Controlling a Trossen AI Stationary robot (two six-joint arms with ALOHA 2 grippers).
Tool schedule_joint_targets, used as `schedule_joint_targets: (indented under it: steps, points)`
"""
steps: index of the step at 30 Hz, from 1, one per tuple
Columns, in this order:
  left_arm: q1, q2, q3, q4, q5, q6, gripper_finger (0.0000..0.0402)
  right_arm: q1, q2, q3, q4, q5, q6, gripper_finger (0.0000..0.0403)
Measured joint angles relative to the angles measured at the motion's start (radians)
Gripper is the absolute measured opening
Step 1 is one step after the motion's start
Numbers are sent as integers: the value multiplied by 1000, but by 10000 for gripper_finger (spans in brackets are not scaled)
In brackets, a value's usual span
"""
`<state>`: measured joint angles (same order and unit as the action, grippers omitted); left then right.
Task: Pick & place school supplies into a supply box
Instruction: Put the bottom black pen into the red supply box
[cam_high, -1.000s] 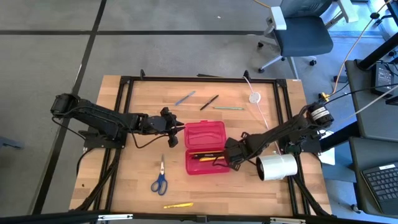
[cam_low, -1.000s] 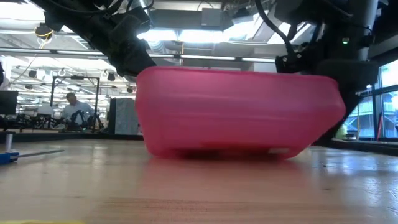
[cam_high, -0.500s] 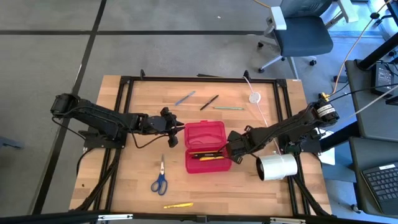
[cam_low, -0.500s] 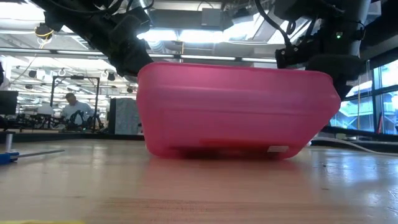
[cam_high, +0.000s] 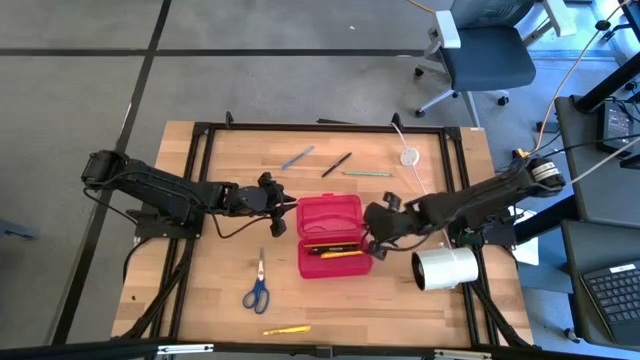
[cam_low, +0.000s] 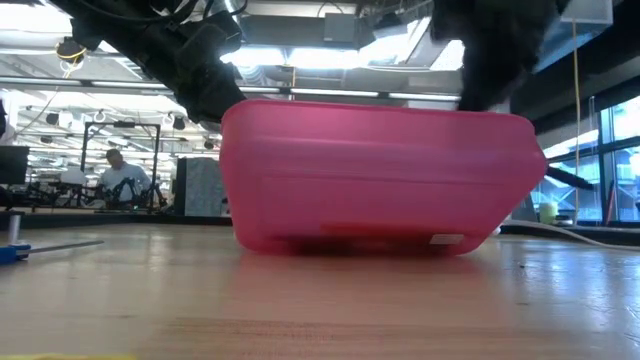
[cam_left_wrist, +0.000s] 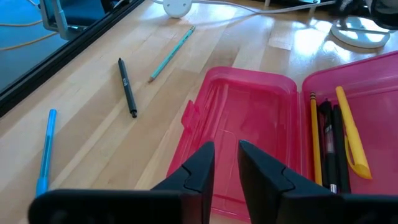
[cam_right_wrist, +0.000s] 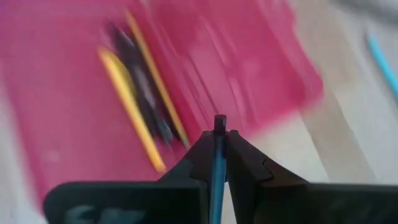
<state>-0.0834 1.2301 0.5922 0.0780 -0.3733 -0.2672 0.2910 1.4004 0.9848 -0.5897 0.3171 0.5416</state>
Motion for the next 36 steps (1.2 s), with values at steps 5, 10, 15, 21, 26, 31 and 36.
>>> schedule_joint_targets:
  steps: [5, 10, 15, 21, 26, 31, 36]
  points:
    - [0, 0, 0, 0, 0, 0, 62, -32, -69, 0, 225, -87, -115, 34]
    - [0, 0, 0, 0, 0, 0, 65, -58, -89, 2, 395, -134, -207, 36]
    - [0, 0, 0, 0, 0, 0, 62, -80, -14, 2, 495, -293, -210, 35]
    - [0, 0, 0, 0, 0, 0, 62, -81, 101, 2, 551, -388, -206, 35]
    - [0, 0, 0, -1, 0, 0, 65, -81, 168, 1, 583, -471, -184, 37]
    - [0, 0, 0, -1, 0, 0, 61, -81, 234, 1, 604, -478, -182, 38]
    - [0, 0, 0, -1, 0, 0, 59, -81, 303, 1, 625, -478, -213, 38]
